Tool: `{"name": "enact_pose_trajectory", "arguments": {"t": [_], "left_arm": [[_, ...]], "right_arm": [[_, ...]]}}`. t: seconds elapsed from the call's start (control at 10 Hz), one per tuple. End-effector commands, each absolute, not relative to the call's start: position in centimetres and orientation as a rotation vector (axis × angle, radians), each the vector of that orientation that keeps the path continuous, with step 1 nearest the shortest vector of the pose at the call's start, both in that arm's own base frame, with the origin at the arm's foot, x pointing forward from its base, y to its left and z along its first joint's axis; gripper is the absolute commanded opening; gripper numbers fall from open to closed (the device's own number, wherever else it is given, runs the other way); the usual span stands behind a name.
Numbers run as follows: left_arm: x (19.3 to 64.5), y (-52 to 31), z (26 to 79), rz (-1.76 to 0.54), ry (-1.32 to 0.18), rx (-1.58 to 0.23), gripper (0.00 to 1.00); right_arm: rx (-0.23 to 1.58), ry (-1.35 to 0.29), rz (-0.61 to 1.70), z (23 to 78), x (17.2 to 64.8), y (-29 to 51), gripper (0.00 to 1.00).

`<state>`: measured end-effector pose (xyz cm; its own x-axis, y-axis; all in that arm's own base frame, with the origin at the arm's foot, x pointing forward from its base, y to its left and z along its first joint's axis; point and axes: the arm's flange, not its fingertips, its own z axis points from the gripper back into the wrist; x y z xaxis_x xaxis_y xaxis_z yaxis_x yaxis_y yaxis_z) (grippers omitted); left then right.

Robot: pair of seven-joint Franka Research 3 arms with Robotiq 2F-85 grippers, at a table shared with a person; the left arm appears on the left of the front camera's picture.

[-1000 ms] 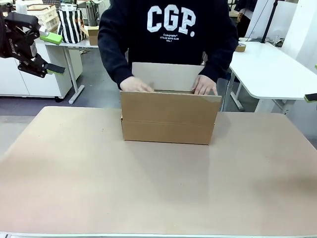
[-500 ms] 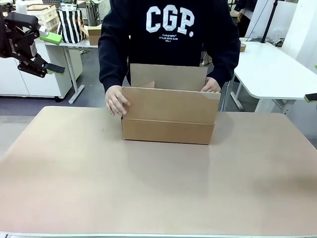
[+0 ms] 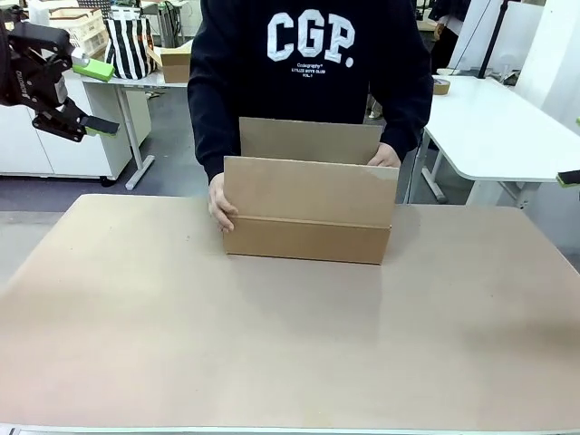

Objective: Pack the gift set into the box.
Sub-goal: Press and hold the closed box until the human finishes sealing it.

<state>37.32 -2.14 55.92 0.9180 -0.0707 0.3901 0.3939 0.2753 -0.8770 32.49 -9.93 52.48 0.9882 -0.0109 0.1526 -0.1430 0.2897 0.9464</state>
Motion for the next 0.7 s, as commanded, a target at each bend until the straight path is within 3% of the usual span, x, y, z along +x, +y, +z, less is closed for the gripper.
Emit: {"name": "enact_pose_trajectory", "arguments": {"t": [0.0,0.6], "left_arm": [[37.24,-2.07,55.95,-0.315,-0.290,-1.260,1.00],[37.24,-2.07,55.95,-0.315,-0.290,-1.260,1.00]], "right_arm": [[1.296,-0.140,0.078,53.01,32.48,-9.83,1.00],[1.296,-0.140,0.078,53.01,32.48,-9.83,1.00]]}}
